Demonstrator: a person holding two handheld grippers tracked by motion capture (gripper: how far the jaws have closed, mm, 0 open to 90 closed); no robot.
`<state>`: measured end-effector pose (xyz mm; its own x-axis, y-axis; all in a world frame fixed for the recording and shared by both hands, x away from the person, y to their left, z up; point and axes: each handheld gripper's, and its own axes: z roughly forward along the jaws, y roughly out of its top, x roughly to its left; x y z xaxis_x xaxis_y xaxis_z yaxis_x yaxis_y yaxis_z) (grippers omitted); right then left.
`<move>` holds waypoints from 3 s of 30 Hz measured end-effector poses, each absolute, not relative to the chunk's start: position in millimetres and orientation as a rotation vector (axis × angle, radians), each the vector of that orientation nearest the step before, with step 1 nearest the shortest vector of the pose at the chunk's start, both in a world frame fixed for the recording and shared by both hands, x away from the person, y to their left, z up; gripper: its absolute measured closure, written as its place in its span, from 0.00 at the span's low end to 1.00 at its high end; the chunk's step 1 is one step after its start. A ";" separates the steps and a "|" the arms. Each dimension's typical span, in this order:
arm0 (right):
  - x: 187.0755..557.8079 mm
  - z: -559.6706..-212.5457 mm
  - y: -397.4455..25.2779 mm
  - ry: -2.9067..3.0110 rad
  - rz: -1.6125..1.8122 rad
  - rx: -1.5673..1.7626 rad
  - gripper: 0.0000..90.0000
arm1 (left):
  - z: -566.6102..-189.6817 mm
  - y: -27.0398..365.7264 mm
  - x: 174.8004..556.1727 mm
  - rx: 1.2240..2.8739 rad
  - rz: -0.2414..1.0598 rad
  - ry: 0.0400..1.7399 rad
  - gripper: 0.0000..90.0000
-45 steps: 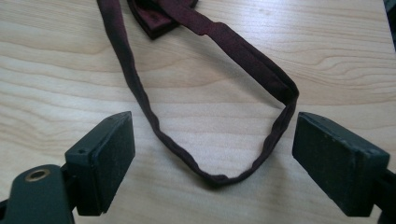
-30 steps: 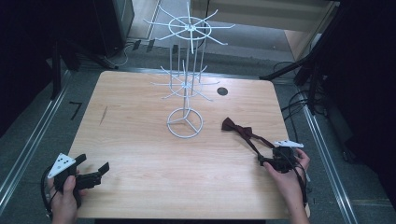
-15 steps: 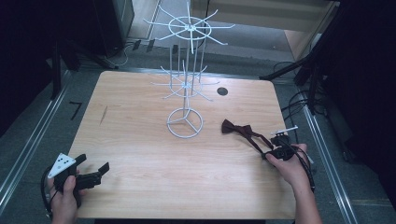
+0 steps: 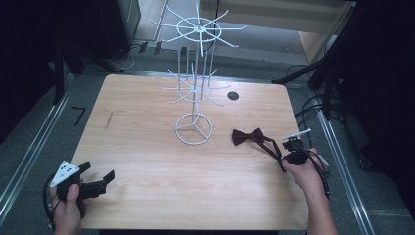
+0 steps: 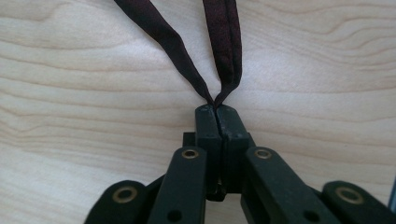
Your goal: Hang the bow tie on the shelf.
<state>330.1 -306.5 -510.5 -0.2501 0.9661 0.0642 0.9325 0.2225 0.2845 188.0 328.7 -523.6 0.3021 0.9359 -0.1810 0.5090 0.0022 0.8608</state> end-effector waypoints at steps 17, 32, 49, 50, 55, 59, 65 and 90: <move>312.6 -510.3 -302.8 2.382 0.799 1.803 1.00 | -523.6 328.7 188.1 1.645 0.580 1.339 0.00; 301.5 -476.0 -285.2 2.254 1.404 1.553 1.00 | -523.6 328.7 188.1 1.642 0.578 1.338 0.00; 285.8 -440.5 -257.2 2.017 1.566 1.186 1.00 | -523.6 329.2 188.2 1.645 0.576 1.336 0.00; 285.4 -434.9 -252.6 2.001 1.572 1.155 1.00 | -523.7 329.3 188.2 1.644 0.576 1.336 0.00; 284.8 -426.2 -243.8 1.986 1.587 1.103 1.00 | -523.6 329.4 188.2 1.645 0.576 1.335 0.00; 284.2 -418.9 -233.8 1.969 1.601 1.063 1.00 | -523.5 329.6 188.1 1.645 0.574 1.336 0.00; 287.5 -409.7 -219.8 1.950 1.619 1.012 1.00 | -523.6 329.6 188.2 1.644 0.575 1.336 0.00; 307.7 -380.7 -181.4 1.919 1.669 0.888 1.00 | -523.6 329.7 188.1 1.640 0.571 1.336 0.00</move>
